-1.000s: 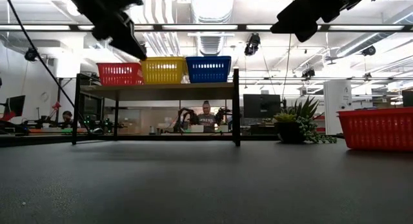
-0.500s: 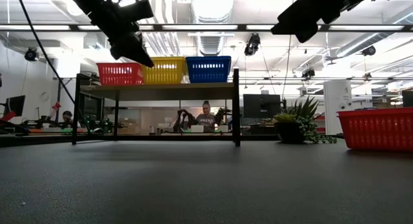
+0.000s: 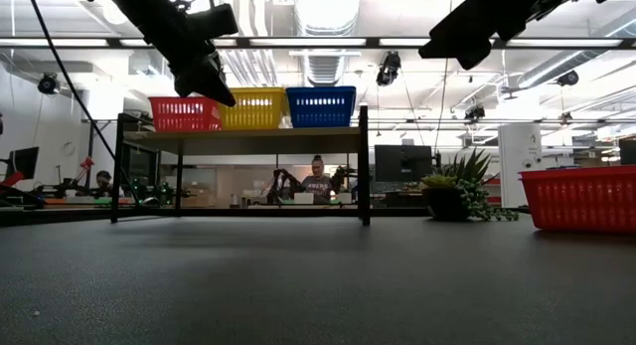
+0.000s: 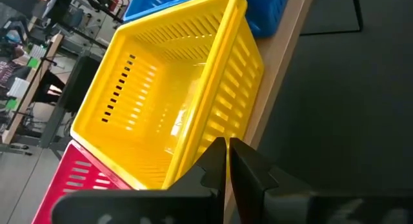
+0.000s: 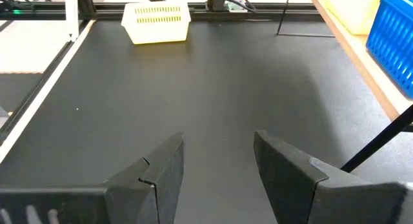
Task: Stack baskets on shelf by color
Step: Adjust the stacked yellow bin
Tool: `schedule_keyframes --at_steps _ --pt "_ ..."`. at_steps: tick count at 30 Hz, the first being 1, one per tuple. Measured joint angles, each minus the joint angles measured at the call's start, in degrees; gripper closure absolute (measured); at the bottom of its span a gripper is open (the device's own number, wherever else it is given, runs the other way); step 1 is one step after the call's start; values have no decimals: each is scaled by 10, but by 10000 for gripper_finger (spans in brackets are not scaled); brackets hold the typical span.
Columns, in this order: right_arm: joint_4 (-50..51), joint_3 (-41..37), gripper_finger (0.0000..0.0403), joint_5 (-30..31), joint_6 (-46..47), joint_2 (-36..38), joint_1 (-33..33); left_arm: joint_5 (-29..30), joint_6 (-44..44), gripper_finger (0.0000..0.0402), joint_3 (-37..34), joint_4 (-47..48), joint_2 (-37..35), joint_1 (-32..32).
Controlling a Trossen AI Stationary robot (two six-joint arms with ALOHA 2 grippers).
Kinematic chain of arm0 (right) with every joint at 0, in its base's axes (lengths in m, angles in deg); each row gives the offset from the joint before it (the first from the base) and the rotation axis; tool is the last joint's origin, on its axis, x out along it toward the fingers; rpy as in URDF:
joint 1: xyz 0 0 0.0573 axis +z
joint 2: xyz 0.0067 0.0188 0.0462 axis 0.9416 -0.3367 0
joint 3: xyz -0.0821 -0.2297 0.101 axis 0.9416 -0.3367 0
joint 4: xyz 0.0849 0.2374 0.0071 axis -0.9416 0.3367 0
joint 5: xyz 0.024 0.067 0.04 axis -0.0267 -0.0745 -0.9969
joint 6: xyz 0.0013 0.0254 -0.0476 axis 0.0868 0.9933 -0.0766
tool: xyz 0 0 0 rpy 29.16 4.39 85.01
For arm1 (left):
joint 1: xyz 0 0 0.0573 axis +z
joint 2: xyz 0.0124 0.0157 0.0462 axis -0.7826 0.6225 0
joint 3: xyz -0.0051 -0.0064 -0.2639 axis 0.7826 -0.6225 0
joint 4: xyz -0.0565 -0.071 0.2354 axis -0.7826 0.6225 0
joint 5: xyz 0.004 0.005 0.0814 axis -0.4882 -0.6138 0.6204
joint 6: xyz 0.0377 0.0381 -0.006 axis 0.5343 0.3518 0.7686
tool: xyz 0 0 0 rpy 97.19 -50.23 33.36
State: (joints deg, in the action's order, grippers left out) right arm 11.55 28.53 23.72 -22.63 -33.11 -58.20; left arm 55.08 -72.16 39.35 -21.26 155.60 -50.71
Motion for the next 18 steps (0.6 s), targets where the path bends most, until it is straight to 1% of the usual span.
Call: schedule_keyframes --at_steps 18 --pt "0 -1 225 0 0 0 0 2 0 398 -1 -16 0 15"
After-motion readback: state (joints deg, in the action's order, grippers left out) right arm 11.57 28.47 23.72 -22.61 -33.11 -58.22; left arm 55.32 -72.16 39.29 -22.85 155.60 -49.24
